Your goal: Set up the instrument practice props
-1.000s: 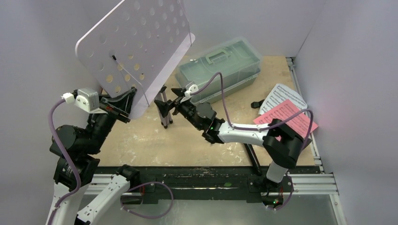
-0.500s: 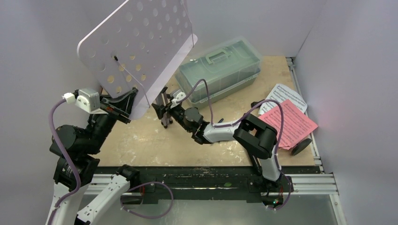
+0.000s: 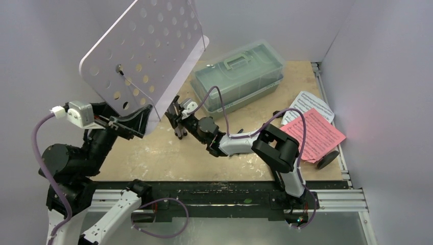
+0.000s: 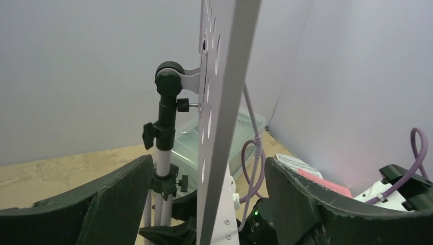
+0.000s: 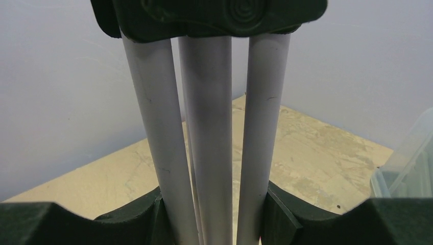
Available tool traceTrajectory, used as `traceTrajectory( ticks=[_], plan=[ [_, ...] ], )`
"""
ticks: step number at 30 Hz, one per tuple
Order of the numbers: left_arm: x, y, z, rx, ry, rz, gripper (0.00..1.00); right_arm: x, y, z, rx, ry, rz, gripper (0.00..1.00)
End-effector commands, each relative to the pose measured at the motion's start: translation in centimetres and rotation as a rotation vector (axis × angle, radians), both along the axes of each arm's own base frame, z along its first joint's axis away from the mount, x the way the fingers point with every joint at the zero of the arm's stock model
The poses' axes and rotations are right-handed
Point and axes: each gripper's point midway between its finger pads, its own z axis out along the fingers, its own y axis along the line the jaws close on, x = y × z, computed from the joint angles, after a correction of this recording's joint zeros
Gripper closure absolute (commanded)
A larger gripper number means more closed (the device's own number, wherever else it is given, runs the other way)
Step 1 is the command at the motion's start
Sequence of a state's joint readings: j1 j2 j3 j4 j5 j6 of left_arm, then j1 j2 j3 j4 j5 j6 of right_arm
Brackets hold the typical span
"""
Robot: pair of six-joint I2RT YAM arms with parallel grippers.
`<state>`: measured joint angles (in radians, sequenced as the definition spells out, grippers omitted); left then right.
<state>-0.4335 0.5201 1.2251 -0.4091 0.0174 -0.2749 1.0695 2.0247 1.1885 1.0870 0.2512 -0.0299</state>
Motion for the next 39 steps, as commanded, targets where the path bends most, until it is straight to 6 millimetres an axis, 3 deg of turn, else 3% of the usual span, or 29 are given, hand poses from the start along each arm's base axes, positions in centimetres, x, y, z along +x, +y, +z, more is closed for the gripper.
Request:
traceTrajectory(
  ticks=[1,4,8,12,15,20,23,30,36,39],
  plan=[
    [-2.4,2.1,1.4,-0.036,0.009,0.049,0.13,0.1,0.2,3.8,0.085,-0.072,0.028,1.0],
    [-3.6,4.2,1.5,-0.043,0.032,0.123,0.05,0.2,0.3,3.9,0.088,-0.065,0.048,1.0],
    [-5.1,7.7,0.2,-0.089,0.07,0.261,0.07,0.1,0.2,4.0,0.088,-0.068,0.094,1.0],
    [-6.1,10.9,-2.5,-0.16,0.132,0.402,0.08,0.0,0.1,4.0,0.105,-0.041,0.185,1.0],
    [-5.5,11.3,-5.7,-0.164,0.203,0.451,0.07,-0.6,0.2,3.8,0.077,-0.053,0.252,1.0],
    [-1.3,9.1,-11.4,-0.124,0.338,0.456,0.05,-1.2,0.3,3.7,0.044,-0.064,0.339,1.0],
    [1.7,7.1,-13.2,-0.132,0.376,0.434,0.03,-1.9,0.7,3.6,0.018,-0.072,0.387,1.0],
    [7.7,1.5,-13.3,0.018,0.377,0.284,0.05,-3.1,0.7,3.2,-0.003,-0.071,0.469,1.0],
    [9.8,0.0,-11.4,0.083,0.265,0.243,0.07,-3.9,0.7,3.1,-0.008,-0.065,0.553,1.0],
    [10.7,-0.3,-10.7,0.088,0.243,0.25,0.16,-4.0,0.6,3.0,-0.016,-0.059,0.565,1.0]
  ],
)
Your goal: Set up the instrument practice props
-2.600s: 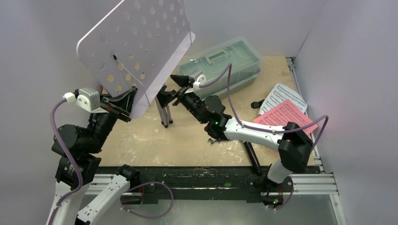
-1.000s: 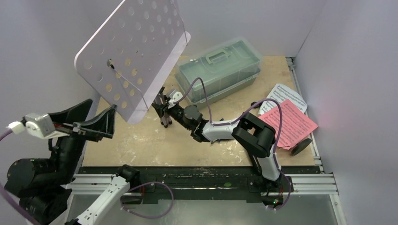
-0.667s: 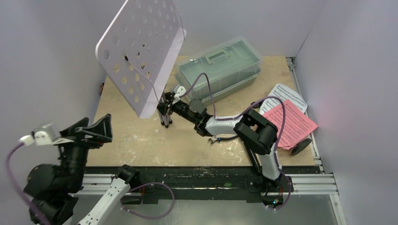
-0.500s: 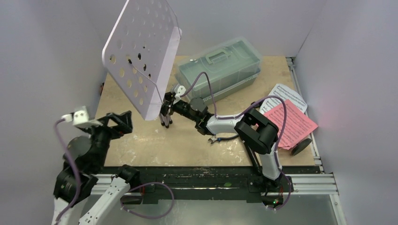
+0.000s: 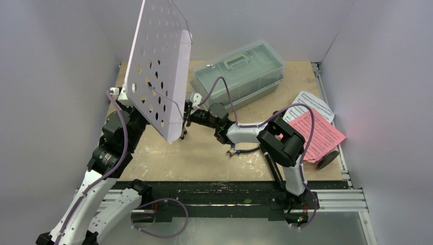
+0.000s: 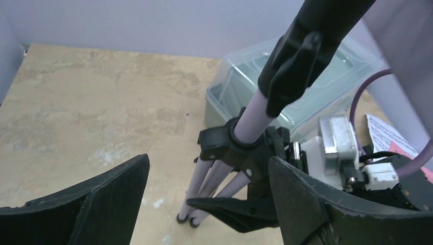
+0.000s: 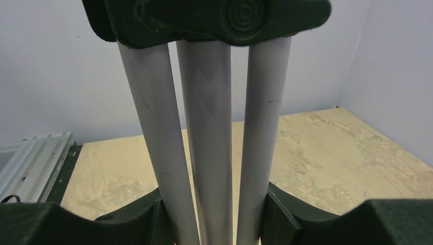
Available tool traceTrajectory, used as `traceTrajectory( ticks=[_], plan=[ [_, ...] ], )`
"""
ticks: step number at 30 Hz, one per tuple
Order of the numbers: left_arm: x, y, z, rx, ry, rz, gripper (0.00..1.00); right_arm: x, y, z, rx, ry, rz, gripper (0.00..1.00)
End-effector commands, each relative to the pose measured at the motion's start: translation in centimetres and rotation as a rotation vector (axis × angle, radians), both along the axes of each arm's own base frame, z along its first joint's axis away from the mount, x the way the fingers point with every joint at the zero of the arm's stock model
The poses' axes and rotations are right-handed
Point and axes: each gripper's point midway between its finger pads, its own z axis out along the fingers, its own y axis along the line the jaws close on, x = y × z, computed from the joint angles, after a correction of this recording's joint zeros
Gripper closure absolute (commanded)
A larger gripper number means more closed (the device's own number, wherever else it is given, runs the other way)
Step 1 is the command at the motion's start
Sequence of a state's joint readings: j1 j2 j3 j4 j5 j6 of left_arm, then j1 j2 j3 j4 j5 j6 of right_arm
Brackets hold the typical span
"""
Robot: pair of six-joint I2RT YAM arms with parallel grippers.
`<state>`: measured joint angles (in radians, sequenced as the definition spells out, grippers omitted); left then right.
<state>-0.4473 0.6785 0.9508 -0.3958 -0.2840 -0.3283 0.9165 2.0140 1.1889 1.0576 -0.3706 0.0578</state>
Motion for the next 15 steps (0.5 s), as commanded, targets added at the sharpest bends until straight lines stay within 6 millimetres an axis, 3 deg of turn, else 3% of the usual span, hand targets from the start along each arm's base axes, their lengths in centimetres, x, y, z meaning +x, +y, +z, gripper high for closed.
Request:
traceTrajectory(
  ticks=[1,8,10,15],
  plan=[
    [1.3,-1.0,4.5,0.001,-0.17,-0.037,0.19,-2.0,0.0,3.2,0.032,-0.018,0.098,1.0],
    [2.3,-2.4,5.4,0.01,-0.28,-0.093,0.34,-1.8,0.5,3.2,0.022,-0.006,0.111,1.0],
    [2.5,-2.3,6.6,0.014,-0.334,-0.089,0.38,-1.7,0.6,3.2,0.019,-0.002,0.109,1.0],
    [3.8,-2.1,6.7,0.075,-0.348,-0.056,0.4,-1.6,0.7,3.1,0.003,-0.004,0.108,1.0]
  ],
)
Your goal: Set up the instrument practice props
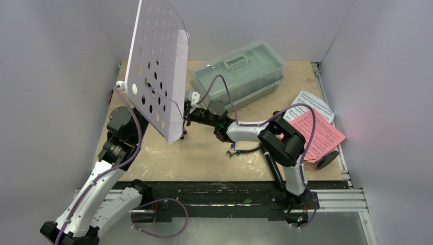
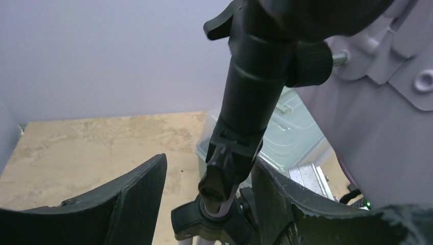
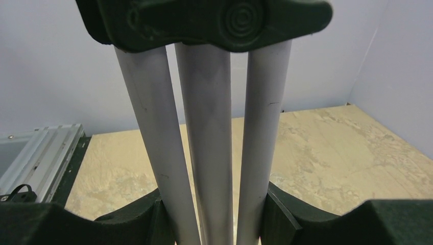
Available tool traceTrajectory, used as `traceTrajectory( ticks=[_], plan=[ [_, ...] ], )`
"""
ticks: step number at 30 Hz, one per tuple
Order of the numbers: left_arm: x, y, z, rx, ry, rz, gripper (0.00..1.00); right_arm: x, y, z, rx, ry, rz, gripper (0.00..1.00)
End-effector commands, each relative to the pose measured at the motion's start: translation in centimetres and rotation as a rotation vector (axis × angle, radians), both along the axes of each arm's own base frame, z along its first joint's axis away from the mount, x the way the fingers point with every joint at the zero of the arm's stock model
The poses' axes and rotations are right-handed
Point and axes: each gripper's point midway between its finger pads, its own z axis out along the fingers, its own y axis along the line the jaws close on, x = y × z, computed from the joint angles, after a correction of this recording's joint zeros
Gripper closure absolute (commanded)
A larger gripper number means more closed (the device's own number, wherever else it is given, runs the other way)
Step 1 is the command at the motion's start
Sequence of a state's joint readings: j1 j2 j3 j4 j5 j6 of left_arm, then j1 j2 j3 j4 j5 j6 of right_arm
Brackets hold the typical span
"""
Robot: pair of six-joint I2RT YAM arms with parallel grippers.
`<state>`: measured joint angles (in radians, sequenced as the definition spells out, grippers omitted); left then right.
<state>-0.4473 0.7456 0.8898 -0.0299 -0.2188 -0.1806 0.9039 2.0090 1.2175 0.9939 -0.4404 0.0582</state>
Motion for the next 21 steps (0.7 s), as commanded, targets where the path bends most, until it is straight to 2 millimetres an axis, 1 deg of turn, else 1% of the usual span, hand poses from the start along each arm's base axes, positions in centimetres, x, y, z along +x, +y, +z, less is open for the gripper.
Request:
traceTrajectory(
  ticks=[1,5,6,8,9,11,12,13,14,16,17,19,21],
  plan=[
    [1.1,-0.2,2.4,0.035,-0.105,0.012,0.38,-1.2,0.5,3.0,0.03,-0.01,0.052,1.0],
    [1.9,-1.3,1.6,0.079,-0.107,-0.026,0.34,-1.1,0.6,3.1,0.028,-0.007,0.049,1.0],
    [2.1,-1.5,1.6,0.089,-0.115,-0.032,0.35,-1.1,0.6,3.1,0.029,-0.005,0.048,1.0],
    [2.5,-1.9,1.5,0.119,-0.134,-0.045,0.41,-1.1,0.6,3.2,0.031,-0.002,0.045,1.0],
    [2.6,-2.0,1.5,0.13,-0.143,-0.047,0.48,-1.0,0.6,3.2,0.031,0.0,0.038,1.0],
    [2.9,-2.0,1.6,0.127,-0.157,-0.042,0.68,-1.0,0.6,3.2,0.023,0.005,0.018,1.0],
    [3.0,-1.9,1.7,0.153,-0.174,-0.034,0.79,-0.9,0.7,3.1,0.014,0.009,0.004,1.0],
    [3.0,-1.8,1.8,0.163,-0.189,-0.03,0.83,-0.8,0.5,3.1,0.007,0.018,-0.018,1.0],
    [3.1,-1.8,1.8,0.17,-0.2,-0.029,0.91,-0.6,0.4,3.2,0.005,0.027,-0.042,0.94],
    [3.1,-1.8,1.5,0.179,-0.209,-0.031,1.0,-0.6,-0.1,3.3,0.006,0.06,-0.09,0.73],
    [3.0,-1.7,1.3,0.18,-0.211,-0.029,1.0,-0.6,-0.3,3.6,0.008,0.079,-0.115,0.63],
    [2.8,-1.6,0.9,0.174,-0.22,-0.029,1.0,-0.1,-0.9,4.0,0.011,0.143,-0.198,0.48],
    [2.7,-1.1,0.5,0.154,-0.23,-0.025,1.0,0.5,-1.9,4.2,0.021,0.23,-0.278,0.39]
  ],
)
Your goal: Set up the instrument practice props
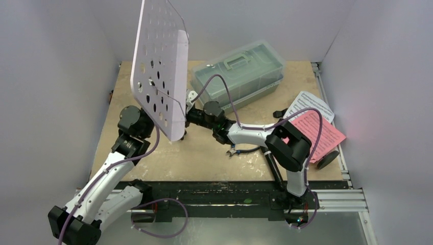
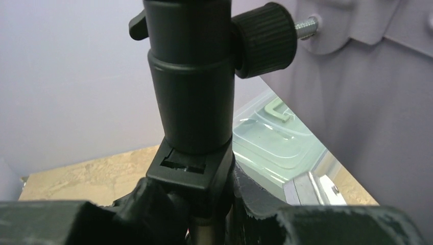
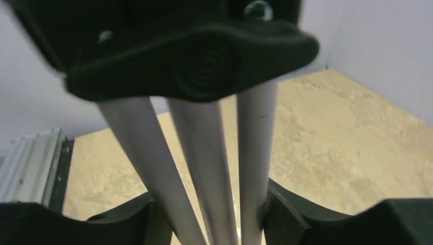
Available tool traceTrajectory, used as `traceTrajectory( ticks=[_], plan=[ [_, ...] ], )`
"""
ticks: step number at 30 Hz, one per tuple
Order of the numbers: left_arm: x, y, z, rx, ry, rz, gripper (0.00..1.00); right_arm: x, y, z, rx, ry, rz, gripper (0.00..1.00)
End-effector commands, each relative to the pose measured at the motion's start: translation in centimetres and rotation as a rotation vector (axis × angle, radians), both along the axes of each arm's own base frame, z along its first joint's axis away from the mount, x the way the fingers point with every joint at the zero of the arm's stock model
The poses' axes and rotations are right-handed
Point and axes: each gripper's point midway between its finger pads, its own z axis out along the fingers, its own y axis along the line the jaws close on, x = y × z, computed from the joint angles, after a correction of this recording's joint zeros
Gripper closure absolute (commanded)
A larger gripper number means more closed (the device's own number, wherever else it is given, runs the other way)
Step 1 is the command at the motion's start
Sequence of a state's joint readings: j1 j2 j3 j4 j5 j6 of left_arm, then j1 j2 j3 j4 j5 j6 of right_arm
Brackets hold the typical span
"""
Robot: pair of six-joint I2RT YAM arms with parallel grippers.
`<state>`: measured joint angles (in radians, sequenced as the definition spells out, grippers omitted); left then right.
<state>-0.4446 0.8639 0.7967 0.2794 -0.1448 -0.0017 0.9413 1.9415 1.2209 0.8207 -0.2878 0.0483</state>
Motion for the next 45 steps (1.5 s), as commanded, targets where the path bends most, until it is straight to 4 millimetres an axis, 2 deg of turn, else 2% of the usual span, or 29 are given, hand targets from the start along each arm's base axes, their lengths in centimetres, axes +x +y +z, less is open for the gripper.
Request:
traceTrajectory(
  ticks=[1,3,7,8,11,15,17,21,24,27,28,31,32,36,43,44,45],
  plan=[
    [-0.7,1.1,1.0,-0.002,-0.094,0.01,1.0,0.6,-2.3,4.2,0.106,0.195,-0.214,0.3],
    [-0.7,1.5,0.9,-0.018,-0.095,0.011,1.0,0.7,-3.6,3.8,0.113,0.264,-0.278,0.19],
    [-0.6,1.7,0.7,-0.061,-0.077,-0.014,1.0,0.6,-5.5,3.7,0.085,0.321,-0.346,0.17],
    [-0.4,1.8,0.5,-0.07,-0.069,-0.014,1.0,0.5,-5.8,3.8,0.077,0.334,-0.351,0.17],
    [-0.3,2.2,0.3,-0.09,-0.057,-0.016,1.0,-0.6,-5.9,4.4,0.059,0.368,-0.317,0.3],
    [-0.4,2.3,0.2,-0.098,-0.052,-0.029,1.0,-1.9,-5.4,4.6,0.067,0.408,-0.25,0.4],
    [-0.5,2.3,0.1,-0.1,-0.053,-0.032,1.0,-1.9,-5.1,4.6,0.068,0.411,-0.242,0.44],
    [-0.5,2.4,-0.3,-0.095,-0.043,-0.027,1.0,-3.3,-4.0,5.6,0.073,0.371,-0.147,0.44],
    [-0.4,2.3,-0.4,-0.096,-0.039,-0.03,1.0,-4.3,-3.6,6.4,0.094,0.346,-0.114,0.36],
    [-0.5,2.2,-0.2,-0.101,-0.042,-0.036,1.0,-3.9,-2.9,6.6,0.088,0.334,-0.137,0.36],
    [-0.6,2.2,-0.2,-0.101,-0.043,-0.038,1.0,-3.4,-2.8,6.5,0.08,0.339,-0.167,0.39],
    [-0.7,2.2,-0.1,-0.103,-0.045,-0.041,1.0,-1.7,-2.7,5.6,0.04,0.382,-0.278,0.57],
    [-0.7,2.2,-0.1,-0.105,-0.045,-0.041,1.0,-1.3,-2.7,5.4,0.031,0.387,-0.311,0.6],
    [-0.8,2.3,0.1,-0.112,-0.051,-0.041,1.0,-0.9,-2.4,5.1,0.012,0.359,-0.386,0.62],
    [-0.6,2.6,0.5,-0.144,-0.059,-0.047,1.0,-1.4,-1.4,4.9,-0.021,0.287,-0.472,0.62],
    [-0.6,2.6,0.6,-0.152,-0.061,-0.049,1.0,-1.3,-1.5,5.0,-0.021,0.275,-0.491,0.64],
    [-0.6,2.6,0.7,-0.157,-0.065,-0.05,1.0,-1.2,-1.5,4.9,-0.023,0.262,-0.509,0.71]
  ],
)
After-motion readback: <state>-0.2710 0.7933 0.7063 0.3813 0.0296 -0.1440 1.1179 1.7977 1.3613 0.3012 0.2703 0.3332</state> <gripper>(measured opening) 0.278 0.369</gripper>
